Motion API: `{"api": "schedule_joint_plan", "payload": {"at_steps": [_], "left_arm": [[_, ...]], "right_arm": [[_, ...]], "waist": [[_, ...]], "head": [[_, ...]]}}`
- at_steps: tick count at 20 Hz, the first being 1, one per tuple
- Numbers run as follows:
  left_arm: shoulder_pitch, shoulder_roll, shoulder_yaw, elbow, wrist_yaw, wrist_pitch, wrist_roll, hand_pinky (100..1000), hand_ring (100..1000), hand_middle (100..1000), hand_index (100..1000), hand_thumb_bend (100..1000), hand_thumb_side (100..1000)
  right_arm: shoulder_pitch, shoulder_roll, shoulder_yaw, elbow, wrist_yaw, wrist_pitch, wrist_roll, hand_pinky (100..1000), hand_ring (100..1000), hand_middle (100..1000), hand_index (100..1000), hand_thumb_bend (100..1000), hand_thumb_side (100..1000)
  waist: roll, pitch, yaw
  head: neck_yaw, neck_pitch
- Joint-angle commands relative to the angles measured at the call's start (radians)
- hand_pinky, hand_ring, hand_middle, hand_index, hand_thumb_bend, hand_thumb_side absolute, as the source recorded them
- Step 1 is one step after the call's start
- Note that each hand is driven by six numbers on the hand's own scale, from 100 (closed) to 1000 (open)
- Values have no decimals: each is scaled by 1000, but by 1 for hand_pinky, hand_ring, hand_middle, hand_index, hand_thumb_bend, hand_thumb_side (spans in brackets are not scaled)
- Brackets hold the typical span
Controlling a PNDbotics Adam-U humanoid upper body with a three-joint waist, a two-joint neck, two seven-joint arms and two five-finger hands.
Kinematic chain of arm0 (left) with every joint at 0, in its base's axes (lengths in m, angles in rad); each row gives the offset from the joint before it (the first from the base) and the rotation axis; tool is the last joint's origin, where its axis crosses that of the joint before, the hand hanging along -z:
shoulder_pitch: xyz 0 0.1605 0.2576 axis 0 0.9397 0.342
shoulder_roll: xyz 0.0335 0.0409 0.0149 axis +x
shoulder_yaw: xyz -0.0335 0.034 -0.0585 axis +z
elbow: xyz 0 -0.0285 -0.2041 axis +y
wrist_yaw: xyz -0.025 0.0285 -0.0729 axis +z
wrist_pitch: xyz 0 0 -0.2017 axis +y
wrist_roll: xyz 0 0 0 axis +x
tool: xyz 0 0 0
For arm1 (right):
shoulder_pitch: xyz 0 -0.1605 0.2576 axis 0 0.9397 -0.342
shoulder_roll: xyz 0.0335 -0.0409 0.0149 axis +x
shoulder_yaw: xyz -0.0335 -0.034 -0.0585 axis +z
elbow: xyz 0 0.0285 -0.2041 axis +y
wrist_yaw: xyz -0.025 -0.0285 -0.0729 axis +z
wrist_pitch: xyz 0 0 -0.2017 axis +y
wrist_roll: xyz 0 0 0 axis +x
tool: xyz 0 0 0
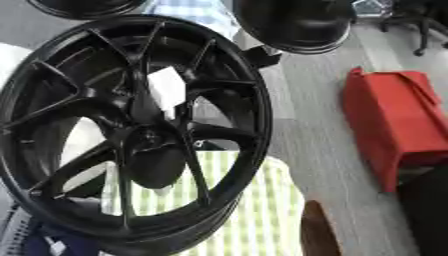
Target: Pull the pin out of the wheel hub.
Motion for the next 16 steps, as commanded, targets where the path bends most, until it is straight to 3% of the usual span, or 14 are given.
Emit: {"api": "schedule_joint_plan", "payload": {"at_steps": [1,8,16], "left_arm": [[0,32,7,-11,-7,3,3,789,903,570,709,595,506],[15,41,10,-8,-11,8,3,789,903,571,709,594,508],[27,44,14,-8,-21,12,6,789,904,571,709,593,507]], "right_arm": [[-57,39,22,44,23,-19,60,836,809,762,818,505,353],[-142,191,69,110,27,-61,199,840,825,785,833,507,345],[-155,310,97,94,17,-98,282,835,823,786,833,505,333]], "waist": [[2,-26,-5],[-3,-39,-17],[-8,-57,-29]], "head": [[7,8],[13,13],[-7,14]]}}
